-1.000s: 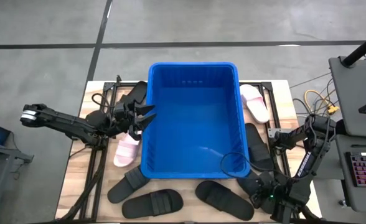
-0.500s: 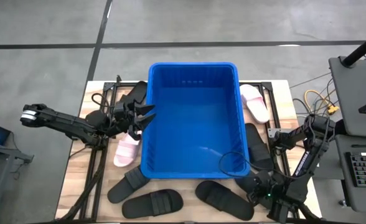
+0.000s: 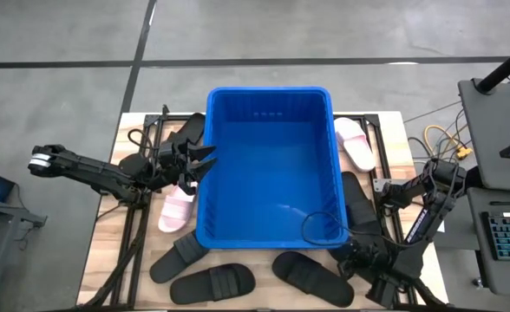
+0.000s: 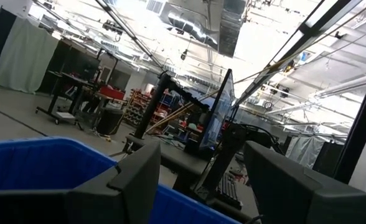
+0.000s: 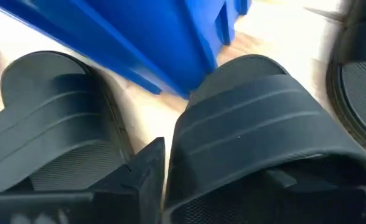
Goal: Pick and place slides into bin
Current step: Put the black slide into the blue bin
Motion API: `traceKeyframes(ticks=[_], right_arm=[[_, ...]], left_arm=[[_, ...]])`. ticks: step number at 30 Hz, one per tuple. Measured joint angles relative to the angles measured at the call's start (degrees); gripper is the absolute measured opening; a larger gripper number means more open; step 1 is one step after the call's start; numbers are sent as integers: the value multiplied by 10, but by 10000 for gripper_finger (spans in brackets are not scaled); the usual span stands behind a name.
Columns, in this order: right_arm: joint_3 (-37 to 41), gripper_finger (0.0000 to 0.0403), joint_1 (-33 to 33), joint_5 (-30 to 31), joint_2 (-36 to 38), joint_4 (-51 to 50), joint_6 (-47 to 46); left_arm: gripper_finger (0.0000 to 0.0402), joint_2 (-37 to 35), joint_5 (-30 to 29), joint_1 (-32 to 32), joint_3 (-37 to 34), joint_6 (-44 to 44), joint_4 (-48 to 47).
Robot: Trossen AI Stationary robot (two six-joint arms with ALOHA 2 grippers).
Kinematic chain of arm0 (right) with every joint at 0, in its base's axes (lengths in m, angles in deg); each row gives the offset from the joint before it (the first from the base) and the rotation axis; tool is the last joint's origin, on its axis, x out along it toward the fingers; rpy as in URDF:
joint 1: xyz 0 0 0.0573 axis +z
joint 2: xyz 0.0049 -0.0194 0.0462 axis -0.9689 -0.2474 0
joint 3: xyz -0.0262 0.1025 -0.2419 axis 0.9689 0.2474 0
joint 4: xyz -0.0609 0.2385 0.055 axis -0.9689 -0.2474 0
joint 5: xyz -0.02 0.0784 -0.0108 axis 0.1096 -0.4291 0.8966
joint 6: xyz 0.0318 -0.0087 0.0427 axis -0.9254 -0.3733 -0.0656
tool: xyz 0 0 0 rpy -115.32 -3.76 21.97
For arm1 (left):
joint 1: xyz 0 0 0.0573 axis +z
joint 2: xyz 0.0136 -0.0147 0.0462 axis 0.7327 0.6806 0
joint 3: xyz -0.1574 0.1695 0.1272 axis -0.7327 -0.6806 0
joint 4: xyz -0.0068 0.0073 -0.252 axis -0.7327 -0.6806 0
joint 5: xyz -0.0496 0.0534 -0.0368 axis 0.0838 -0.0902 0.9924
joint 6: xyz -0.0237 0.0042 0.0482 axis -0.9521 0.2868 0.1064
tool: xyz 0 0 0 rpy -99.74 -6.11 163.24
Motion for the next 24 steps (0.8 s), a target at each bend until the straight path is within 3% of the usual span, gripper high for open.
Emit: traceKeyframes(ticks=[13,24], right_arm=[[11,16,0,-5,0,16,15],[-37,12,2,-44,0,14,51]], left_arm=[[217,-1,0,0,0,2,0],[217,-2,0,0,0,2,0]])
